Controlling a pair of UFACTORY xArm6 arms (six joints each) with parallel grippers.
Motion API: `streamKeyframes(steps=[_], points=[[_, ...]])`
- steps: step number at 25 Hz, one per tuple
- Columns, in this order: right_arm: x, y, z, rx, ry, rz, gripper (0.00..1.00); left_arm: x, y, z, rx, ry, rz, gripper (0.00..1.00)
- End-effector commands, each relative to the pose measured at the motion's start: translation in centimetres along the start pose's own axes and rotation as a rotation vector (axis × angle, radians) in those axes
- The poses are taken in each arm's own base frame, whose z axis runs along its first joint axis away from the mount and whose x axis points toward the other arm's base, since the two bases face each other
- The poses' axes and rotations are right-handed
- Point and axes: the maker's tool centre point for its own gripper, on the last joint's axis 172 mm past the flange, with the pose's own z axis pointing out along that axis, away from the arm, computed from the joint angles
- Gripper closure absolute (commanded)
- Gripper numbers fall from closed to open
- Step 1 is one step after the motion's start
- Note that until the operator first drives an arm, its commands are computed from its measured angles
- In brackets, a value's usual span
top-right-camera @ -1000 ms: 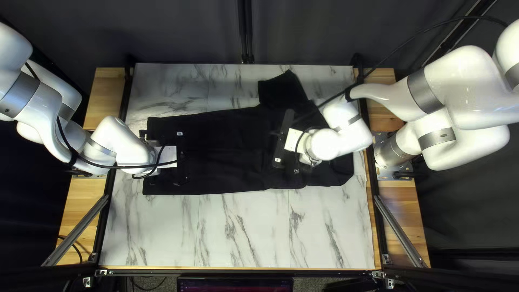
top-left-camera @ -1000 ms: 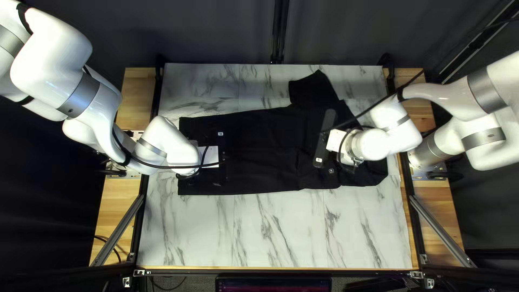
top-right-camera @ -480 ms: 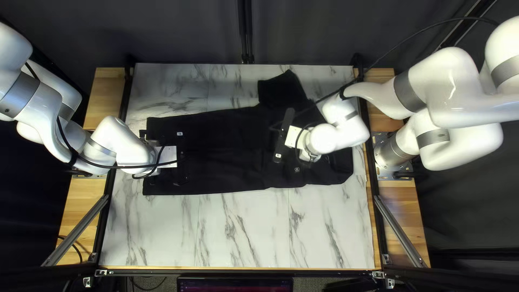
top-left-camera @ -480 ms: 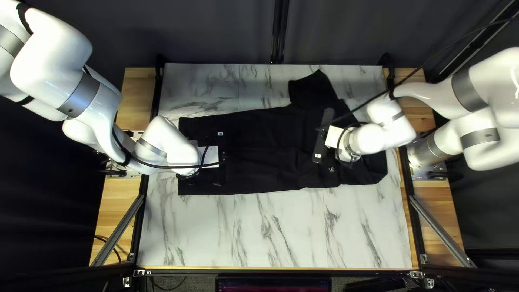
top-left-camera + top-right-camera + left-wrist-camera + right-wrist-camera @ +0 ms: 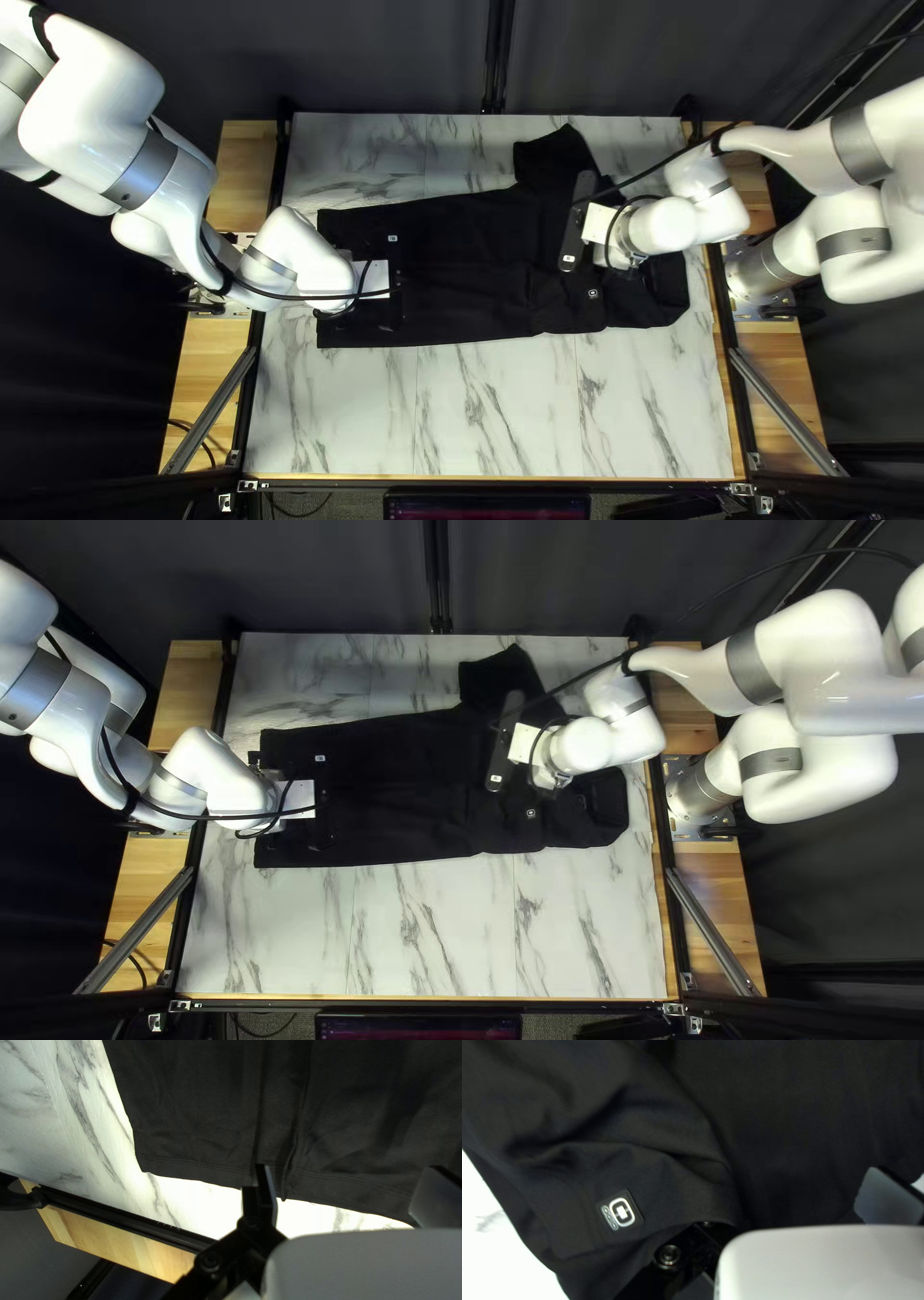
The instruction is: Fold t-shirt
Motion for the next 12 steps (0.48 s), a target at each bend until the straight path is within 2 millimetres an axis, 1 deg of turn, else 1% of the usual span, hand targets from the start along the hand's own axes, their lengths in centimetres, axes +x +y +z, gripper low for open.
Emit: streamKeyframes(steps=[1,4,12], points=[[-1.96,1.17,0.71,0.017,0.03,0.039,0.0,0.0,0.0,0.0,0.0,0.0,0.0,0.0],[-2.67,1.56,1.02,0.024,0.037,0.063,0.0,0.0,0.0,0.0,0.0,0.0,0.0,0.0],[-2.94,2.11,0.64,0.017,0.027,0.074,0.0,0.0,0.0,0.0,0.0,0.0,0.0,0.0]])
